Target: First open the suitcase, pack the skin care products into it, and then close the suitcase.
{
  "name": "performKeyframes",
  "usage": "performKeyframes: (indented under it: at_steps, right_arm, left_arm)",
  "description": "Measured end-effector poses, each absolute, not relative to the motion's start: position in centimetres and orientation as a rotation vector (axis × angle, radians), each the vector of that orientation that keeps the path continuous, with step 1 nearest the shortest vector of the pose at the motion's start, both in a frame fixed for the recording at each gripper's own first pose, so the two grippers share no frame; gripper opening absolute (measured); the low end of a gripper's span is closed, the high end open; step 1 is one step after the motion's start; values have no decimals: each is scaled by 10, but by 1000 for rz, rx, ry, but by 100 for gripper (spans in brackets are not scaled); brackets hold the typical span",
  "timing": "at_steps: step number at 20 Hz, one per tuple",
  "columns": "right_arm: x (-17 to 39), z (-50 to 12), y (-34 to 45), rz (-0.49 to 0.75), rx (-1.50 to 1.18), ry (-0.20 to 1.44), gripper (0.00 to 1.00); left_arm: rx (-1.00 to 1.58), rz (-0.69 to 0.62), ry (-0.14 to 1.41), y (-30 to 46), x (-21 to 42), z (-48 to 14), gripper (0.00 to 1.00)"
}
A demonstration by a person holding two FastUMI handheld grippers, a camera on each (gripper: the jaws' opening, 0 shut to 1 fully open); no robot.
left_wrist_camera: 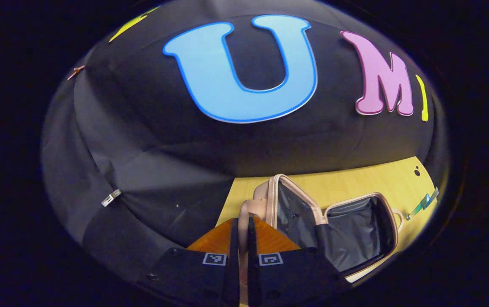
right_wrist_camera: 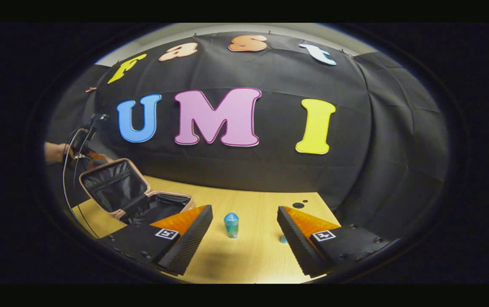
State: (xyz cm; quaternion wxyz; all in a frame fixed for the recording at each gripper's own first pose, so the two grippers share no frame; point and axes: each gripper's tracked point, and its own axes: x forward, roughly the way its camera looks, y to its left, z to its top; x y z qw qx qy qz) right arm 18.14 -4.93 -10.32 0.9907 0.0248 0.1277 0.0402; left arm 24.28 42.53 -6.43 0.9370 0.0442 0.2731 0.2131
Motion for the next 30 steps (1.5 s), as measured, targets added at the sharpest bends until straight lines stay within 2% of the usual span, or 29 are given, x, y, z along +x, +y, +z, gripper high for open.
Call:
performKeyframes:
  at_steps: [4, 8, 11, 13, 14, 15, 16, 18, 20, 24, 27, 30]
  right_arm:
    - [178, -116, -43, 39, 15, 282, 97]
    - [171, -145, -34, 22, 5, 336, 97]
    - [162, -158, -30, -14, 58, 370, 97]
    - [159, -162, -31, -25, 41, 374, 97]
    - [157, -160, -32, -28, 31, 369, 97]
    - [156, -154, -33, -32, 27, 354, 97]
    - [157, -148, -34, -38, 28, 336, 97]
    - [157, -141, -39, -48, 36, 316, 97]
    - [156, -134, -42, -55, 58, 308, 97]
    - [152, -116, -53, -66, 60, 276, 96]
    - [148, -112, -65, -74, 74, 265, 97]
    - [149, -117, -77, -91, 98, 263, 97]
  left_arm:
    - [30, 445, 601, 484, 244, -147, 13]
    - [-54, 439, 651, 509, 246, -220, 13]
    - [-127, 451, 651, 517, 251, -245, 13]
    - [-86, 519, 654, 529, 241, -244, 16]
    - [-69, 516, 626, 530, 242, -233, 25]
    - [-56, 485, 585, 523, 244, -217, 28]
    - [-48, 476, 535, 515, 245, -200, 41]
    - [-28, 472, 429, 497, 237, -154, 100]
    - [-9, 457, 339, 463, 226, -109, 96]
    - [5, 355, 179, 360, 203, -33, 95]
    - [-15, 297, 104, 277, 187, -17, 96]
    - [-23, 230, 66, 184, 185, -35, 96]
